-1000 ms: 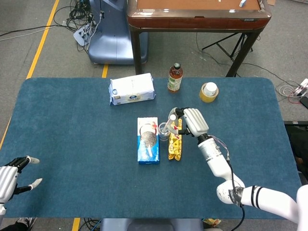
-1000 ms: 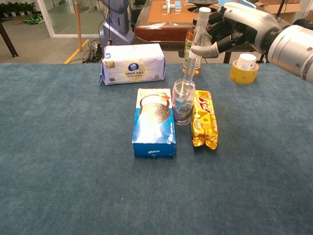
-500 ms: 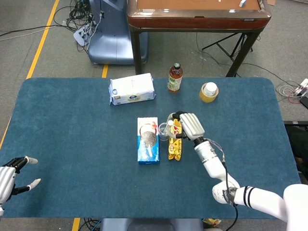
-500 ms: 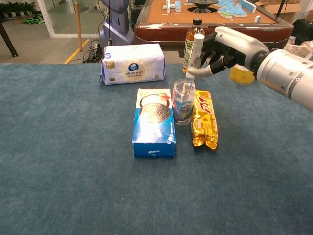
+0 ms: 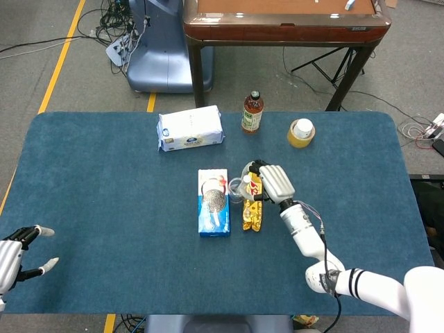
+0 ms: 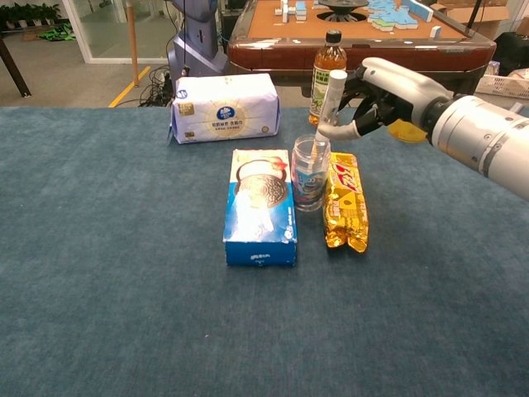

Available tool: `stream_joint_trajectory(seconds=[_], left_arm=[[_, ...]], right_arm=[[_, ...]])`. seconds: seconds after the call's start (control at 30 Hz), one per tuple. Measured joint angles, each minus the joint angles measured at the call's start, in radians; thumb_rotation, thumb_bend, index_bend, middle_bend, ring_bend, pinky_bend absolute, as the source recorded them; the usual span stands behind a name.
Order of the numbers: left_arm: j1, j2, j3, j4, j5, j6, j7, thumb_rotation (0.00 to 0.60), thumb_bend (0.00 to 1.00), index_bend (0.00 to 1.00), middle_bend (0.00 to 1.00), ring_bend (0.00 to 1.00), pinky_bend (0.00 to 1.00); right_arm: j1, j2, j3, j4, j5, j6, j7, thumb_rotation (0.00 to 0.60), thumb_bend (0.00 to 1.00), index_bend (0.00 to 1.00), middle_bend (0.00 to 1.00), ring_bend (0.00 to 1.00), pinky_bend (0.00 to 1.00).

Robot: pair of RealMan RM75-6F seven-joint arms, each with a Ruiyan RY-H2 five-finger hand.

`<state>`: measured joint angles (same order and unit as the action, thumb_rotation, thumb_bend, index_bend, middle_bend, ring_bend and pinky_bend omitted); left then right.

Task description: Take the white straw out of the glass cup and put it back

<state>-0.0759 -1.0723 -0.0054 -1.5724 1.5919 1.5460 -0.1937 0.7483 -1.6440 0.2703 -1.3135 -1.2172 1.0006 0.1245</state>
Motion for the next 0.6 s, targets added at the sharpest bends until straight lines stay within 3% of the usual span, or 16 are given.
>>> stream_joint_trajectory(seconds=[0.6], left_arm=[[0.004, 0.003, -0.003, 0.003, 0.000, 0.008, -0.008, 0.600, 0.16, 0.40, 0.41, 0.35, 0.52]], right_arm=[[-0.006, -0.012, 0.004, 0.017, -0.005, 0.002, -0.008, 0.600, 0.34, 0.57, 0.37, 0.24, 0.36]])
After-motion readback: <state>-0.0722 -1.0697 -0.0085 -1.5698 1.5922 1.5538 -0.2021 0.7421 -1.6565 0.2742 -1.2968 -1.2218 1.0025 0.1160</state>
